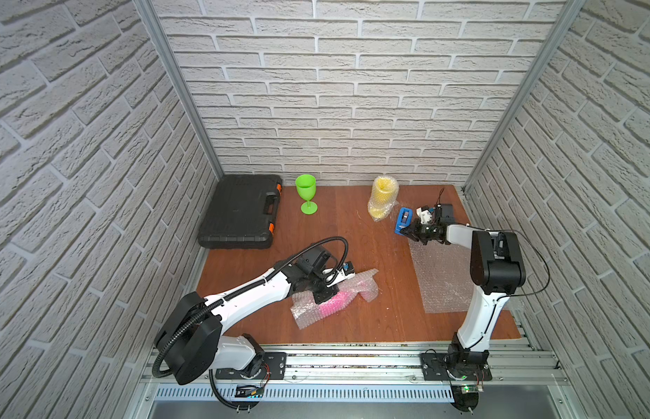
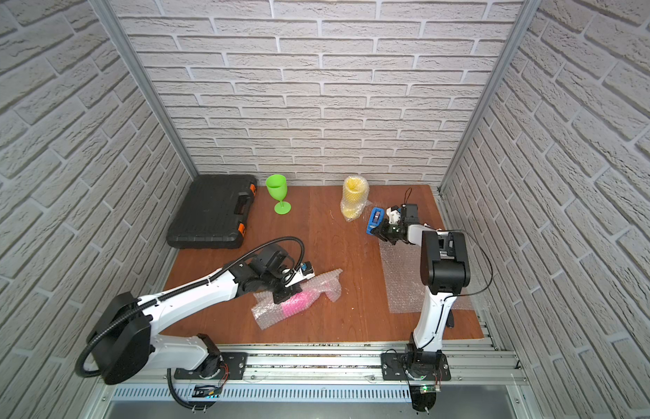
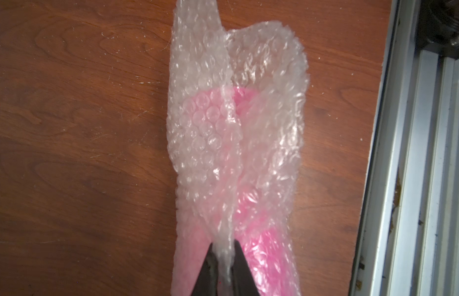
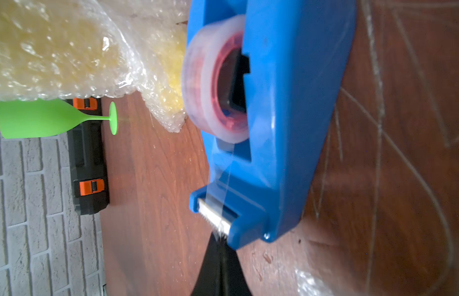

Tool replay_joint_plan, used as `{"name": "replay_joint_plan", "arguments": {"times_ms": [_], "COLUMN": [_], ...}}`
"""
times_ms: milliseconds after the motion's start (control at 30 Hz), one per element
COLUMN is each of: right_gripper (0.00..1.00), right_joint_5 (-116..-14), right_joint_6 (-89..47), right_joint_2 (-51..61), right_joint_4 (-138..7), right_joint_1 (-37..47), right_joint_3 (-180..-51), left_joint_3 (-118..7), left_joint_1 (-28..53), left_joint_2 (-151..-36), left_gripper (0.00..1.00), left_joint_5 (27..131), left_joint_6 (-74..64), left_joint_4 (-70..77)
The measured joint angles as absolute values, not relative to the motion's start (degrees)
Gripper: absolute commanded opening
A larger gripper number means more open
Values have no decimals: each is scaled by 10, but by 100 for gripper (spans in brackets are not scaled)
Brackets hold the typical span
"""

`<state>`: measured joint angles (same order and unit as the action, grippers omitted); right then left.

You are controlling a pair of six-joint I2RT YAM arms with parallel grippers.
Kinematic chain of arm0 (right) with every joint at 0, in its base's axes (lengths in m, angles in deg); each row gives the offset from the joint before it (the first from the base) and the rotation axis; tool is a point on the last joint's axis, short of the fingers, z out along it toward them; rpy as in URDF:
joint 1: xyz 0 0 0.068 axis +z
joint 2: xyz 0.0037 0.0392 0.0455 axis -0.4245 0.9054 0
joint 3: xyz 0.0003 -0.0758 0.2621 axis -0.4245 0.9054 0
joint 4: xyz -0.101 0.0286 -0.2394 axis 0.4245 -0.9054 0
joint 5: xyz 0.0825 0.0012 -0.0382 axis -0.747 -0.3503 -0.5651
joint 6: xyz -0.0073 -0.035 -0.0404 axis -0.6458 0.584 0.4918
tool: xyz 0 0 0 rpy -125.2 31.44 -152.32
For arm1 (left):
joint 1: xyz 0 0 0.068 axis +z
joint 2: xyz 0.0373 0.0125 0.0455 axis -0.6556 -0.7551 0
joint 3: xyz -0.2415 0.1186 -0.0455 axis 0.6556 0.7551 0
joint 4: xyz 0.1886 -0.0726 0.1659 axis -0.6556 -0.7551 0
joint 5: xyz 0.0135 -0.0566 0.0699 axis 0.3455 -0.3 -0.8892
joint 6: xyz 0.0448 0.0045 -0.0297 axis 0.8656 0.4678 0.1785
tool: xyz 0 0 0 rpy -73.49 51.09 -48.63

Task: Wrap wine glasses in bubble wrap
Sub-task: Tear off the tape using the Tape Cutter.

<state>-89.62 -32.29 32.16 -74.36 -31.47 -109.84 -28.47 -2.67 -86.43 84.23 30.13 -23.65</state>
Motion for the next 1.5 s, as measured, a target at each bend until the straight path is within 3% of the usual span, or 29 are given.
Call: {"name": "replay_joint_plan", "arguments": {"times_ms": [467, 700, 1100, 1500], "right_gripper": [3, 3, 3, 3], "right_joint_5": [-737, -705, -702, -673], "right_joint_6": [-332, -334, -301, -313], "right_joint_2": [325, 315, 131, -74], "right_joint_4": [-894, -909, -935, -1115], "right_joint_1": [-285, -282, -250, -139], "right_joint_3": [-1146, -1137, -1095, -1086], "left_joint_3": [-289, -291, -291, -258], "left_joint_1": [-27, -27, -28, -29], "left_joint_2": [-869, -870, -869, -845], "left_gripper": [12, 12, 11, 11], "left_joint_5": [842, 841, 835, 829], "left_joint_6": [296, 294, 292, 271], "left_joint_4": [-239, -241, -239, -198]}}
